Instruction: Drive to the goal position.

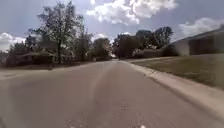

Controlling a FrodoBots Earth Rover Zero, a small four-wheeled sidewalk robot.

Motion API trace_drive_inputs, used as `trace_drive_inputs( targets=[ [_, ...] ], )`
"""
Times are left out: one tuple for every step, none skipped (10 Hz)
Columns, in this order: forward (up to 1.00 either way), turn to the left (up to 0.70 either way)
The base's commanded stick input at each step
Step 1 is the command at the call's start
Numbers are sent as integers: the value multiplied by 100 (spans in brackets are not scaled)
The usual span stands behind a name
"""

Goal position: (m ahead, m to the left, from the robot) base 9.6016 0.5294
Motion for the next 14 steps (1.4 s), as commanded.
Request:
trace_drive_inputs(
  targets=[
    [70,0],
    [70,0],
    [70,0],
    [70,0],
    [70,0],
    [70,0],
    [70,0],
    [70,0],
    [70,0],
    [70,0],
    [70,0],
    [70,0],
    [70,0],
    [70,0]
  ],
)
